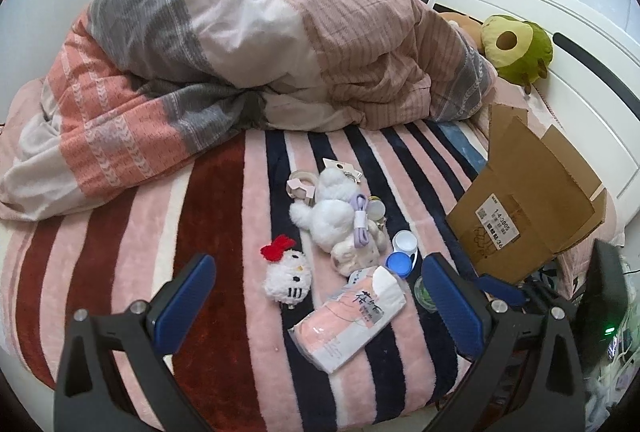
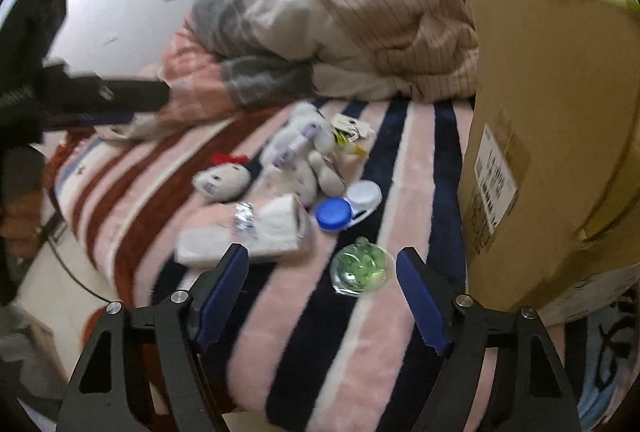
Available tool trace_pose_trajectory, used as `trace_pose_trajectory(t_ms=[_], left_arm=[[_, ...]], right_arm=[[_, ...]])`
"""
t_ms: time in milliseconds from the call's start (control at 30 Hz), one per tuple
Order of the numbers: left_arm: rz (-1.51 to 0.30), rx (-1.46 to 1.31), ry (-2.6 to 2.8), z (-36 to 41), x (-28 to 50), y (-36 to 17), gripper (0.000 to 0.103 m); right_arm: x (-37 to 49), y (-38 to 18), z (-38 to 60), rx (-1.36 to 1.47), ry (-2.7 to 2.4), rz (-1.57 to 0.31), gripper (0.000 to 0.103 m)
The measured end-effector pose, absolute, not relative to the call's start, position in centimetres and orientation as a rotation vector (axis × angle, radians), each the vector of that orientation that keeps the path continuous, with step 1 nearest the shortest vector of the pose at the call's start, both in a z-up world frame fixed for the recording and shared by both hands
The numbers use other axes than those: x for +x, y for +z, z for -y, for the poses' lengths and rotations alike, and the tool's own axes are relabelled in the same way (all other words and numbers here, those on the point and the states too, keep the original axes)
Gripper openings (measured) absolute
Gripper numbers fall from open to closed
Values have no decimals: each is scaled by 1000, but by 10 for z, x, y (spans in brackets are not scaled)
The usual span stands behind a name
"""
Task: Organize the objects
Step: 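Grasp the green glass jar with the right gripper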
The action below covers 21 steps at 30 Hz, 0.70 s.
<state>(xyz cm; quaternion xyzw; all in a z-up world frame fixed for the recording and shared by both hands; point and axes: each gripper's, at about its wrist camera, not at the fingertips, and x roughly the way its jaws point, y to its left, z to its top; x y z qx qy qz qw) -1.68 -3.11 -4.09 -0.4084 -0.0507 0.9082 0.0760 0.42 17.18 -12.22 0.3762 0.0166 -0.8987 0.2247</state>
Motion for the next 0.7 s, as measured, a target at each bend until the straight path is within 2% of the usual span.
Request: trace_pose_trajectory(t_ms=[167,333,367,400,567,633,667,700], left_arm=[[167,-1246,2707,34,-20,-48,102],[178,-1266,2696,35,-21,-53,102],[177,-1270,2693,35,-21,-54,102],[176,-1273,2689,35,-21,-54,102],[145,-1282,2637,29,-18,-58,102],[118,-1289,2615,26,-17,-59,102],[94,-1291,2615,23,-16,-59,102],[77,-1291,2614,21,-16,-59,102]], right_arm=[[-9,-142,-171,1062,-2493,-31,62],[-14,-155,-163,1069,-2511,-107,45],[-13,-158,-162,1070,-2522,-129,35],[-13,-159,-162,1072,-2529,-140,31],[-12,-159,-164,1058,-2531,-162,31],[-10,-158,-165,1064,-2557,-179,44],[-10,-160,-165,1072,-2558,-185,56],[-11,-161,-164,1072,-2548,-185,56]])
